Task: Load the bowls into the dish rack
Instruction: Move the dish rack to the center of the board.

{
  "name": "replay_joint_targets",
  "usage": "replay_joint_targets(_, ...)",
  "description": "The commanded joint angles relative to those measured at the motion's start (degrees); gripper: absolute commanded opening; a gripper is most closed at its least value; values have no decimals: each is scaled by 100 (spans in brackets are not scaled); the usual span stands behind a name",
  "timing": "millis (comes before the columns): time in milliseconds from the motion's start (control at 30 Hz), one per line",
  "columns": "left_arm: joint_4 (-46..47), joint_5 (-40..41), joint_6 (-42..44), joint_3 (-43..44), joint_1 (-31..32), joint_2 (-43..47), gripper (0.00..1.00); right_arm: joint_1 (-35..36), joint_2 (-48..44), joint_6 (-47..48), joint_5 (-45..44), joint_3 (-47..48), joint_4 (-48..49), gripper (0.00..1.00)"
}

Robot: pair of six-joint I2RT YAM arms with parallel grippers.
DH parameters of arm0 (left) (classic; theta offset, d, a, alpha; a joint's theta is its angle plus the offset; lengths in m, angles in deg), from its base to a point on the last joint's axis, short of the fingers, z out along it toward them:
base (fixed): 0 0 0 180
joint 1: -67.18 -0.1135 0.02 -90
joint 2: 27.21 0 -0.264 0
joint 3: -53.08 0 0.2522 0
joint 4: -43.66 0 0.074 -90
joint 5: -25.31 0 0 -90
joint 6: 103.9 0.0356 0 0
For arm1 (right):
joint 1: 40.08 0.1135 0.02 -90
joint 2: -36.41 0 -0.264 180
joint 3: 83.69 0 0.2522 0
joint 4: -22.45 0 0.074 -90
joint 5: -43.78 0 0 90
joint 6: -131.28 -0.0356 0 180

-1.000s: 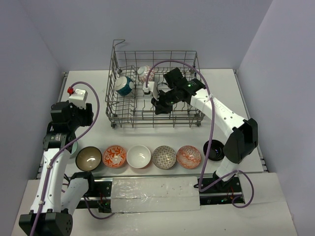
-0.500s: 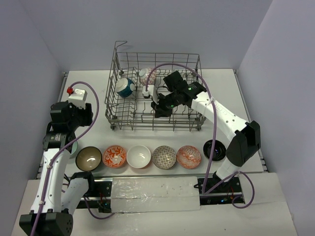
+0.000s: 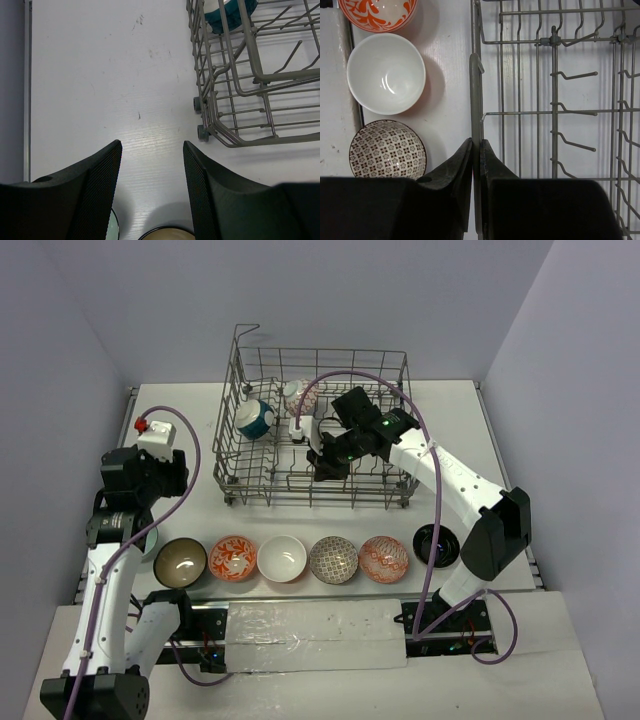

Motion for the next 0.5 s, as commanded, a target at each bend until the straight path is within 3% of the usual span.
replay_joint_targets(0, 164, -131, -53, 49, -53, 143, 58, 32, 28, 77, -403, -205, -829, 0)
replay_joint_targets(467, 182, -192, -70, -22, -132, 223, 59, 31, 441, 604, -421, 208, -1251, 0)
